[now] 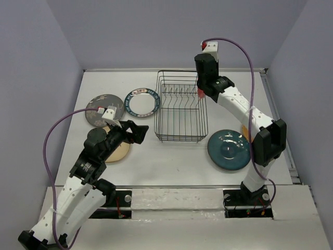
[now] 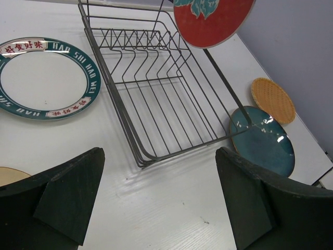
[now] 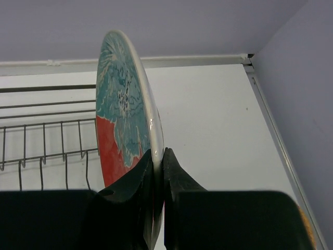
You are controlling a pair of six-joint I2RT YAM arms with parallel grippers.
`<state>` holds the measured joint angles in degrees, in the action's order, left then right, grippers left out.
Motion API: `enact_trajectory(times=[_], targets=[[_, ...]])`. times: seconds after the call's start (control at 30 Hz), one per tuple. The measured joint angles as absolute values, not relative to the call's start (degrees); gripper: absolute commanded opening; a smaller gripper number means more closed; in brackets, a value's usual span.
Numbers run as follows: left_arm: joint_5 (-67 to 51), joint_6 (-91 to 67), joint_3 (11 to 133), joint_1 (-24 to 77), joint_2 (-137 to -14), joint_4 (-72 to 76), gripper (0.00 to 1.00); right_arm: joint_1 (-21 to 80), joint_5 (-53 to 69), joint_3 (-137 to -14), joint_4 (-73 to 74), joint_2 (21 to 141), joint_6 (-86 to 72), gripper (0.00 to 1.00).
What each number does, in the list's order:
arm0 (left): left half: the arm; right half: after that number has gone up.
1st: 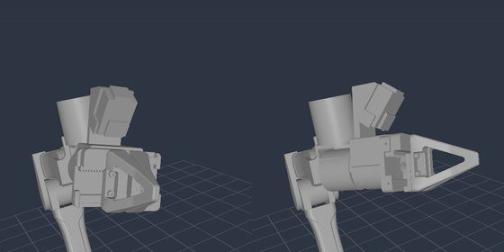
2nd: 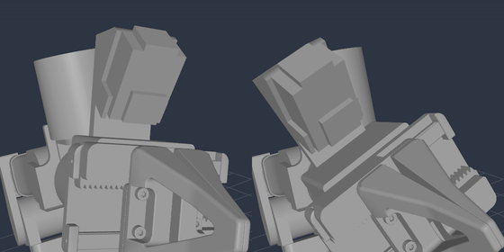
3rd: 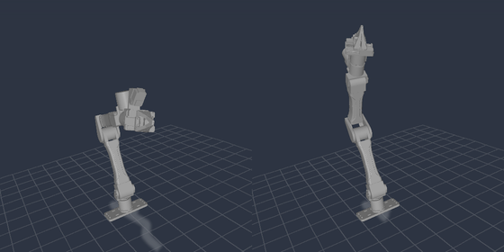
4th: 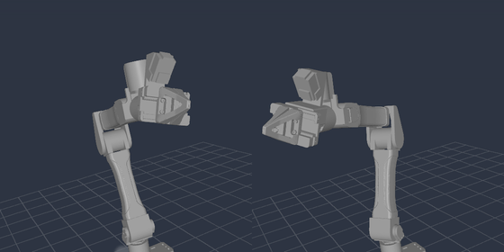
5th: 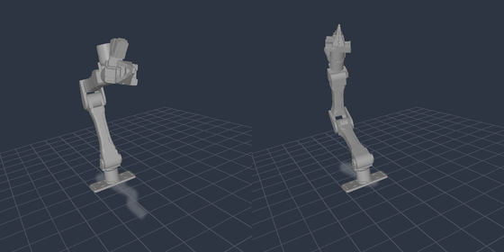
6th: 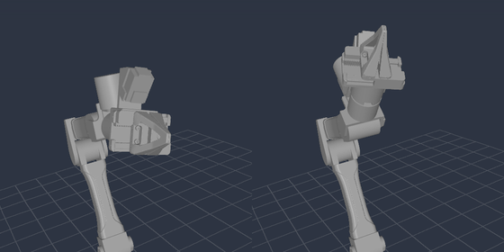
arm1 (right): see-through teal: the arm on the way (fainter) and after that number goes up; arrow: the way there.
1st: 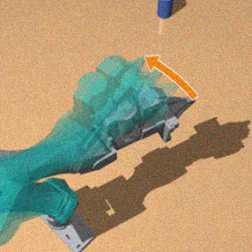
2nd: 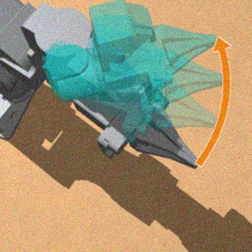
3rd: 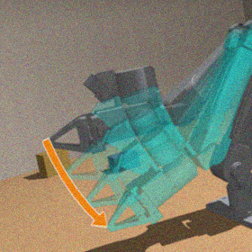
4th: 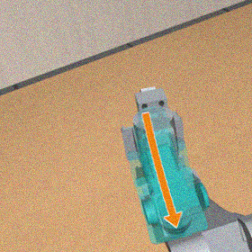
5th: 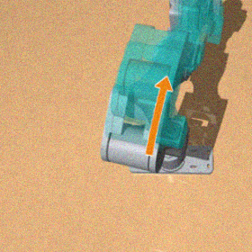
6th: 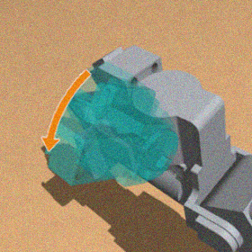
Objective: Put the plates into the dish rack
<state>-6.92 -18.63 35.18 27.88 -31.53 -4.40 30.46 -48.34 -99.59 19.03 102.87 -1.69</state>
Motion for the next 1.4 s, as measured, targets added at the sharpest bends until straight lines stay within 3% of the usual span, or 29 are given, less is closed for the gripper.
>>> enact_trajectory(times=[0.4,0.73,0.83,0.87,0.97,1.0,1.27,1.4], targets=[[-5.8,-18.7,35.2,27.9,-31.5,-4.6,0.99,30.6,-48.0,-100.0,19.1,103.7,-1.4,0.07],[-5.3,-18.7,35.2,27.9,-31.0,-4.6,0.99,33.6,-49.2,-100.1,19.1,112.3,-2.5,0.08],[-5.3,-18.7,35.2,27.9,-30.9,-4.6,0.99,34.7,-50.2,-100.1,19.3,112.5,-2.4,0.21],[-5.3,-18.7,35.2,27.9,-30.9,-4.6,0.99,34.9,-50.2,-100.1,19.3,112.6,-2.6,0.39],[-5.3,-18.7,35.2,27.9,-30.9,-4.6,0.99,35.0,-50.3,-100.4,19.3,112.6,-4.3,0.66],[-5.3,-18.7,35.2,27.9,-30.9,-4.6,0.99,35.0,-50.3,-100.8,19.3,112.6,-4.5,0.69],[-5.3,-18.8,35.2,28.1,-29.7,-4.6,0.99,34.7,-44.7,-101.9,23.1,107.8,-10.7,0.73],[-5.3,-18.8,35.2,28.6,-28.8,-4.6,0.99,32.5,-38.9,-94.9,24.1,97.1,-16.3,0.66]])
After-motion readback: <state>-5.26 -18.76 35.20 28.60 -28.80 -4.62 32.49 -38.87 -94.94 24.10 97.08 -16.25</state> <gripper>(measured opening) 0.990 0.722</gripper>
